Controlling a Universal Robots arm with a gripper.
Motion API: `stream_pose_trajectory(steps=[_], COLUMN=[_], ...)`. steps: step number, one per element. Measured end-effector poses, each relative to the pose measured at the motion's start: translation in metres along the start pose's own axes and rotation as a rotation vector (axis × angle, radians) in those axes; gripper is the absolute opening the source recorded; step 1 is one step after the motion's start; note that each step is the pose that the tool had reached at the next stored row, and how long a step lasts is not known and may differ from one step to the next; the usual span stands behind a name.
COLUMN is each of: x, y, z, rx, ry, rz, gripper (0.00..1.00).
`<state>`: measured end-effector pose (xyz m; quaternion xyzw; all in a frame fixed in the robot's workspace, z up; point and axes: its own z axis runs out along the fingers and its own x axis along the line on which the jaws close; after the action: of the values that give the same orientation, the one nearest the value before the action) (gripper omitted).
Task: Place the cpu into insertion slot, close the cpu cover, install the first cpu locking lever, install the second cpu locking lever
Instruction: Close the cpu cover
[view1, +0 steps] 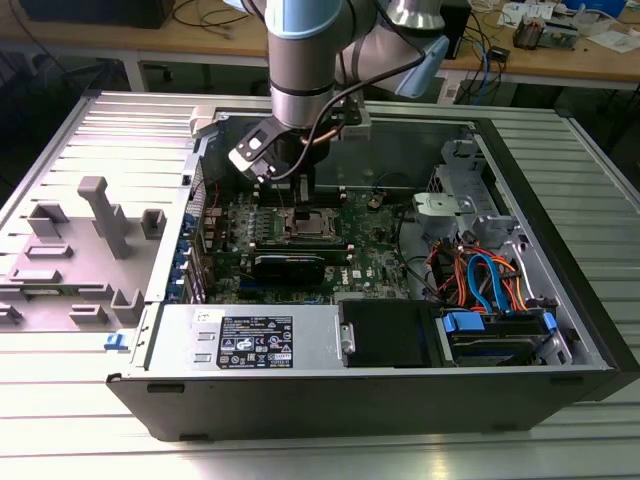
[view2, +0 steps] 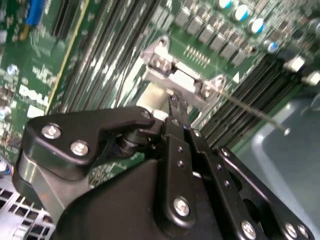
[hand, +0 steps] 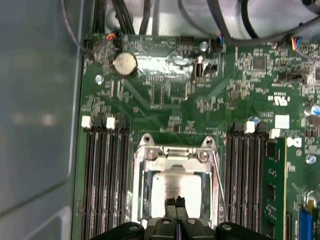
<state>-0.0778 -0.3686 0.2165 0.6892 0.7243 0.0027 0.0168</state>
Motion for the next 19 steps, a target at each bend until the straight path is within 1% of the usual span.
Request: stream_pose_trajectory(steps=[6,10,12,14,15,16,18,19], x=[0.0003,0.0004,0.0003,0.0006,0.0006,0.0003,0.0003,0.0003], y=[-0.0052,-0.0060,-0.0062,-0.0061,-0.0060,-0.0060,-0.0059,-0.0050], z=[0.0031,0.0100,0.0108,0.0099,0.0081,0.0038,-0.0003,-0.0007], rx=[-0.0001,0.0001,0.0003,-0.0006,-0.0006,0.0000,-0.0001,-0.0002], ry=[0.0032,0.0029,0.0027,0.0041,0.0042,0.0032,0.0034,0.0035], rz=[-0.002,-0.002,-0.002,-0.002,-0.002,-0.002,-0.002,-0.002], gripper=[0.12,0.12,0.12,0.12,0.12,0.12,0.12,0.12])
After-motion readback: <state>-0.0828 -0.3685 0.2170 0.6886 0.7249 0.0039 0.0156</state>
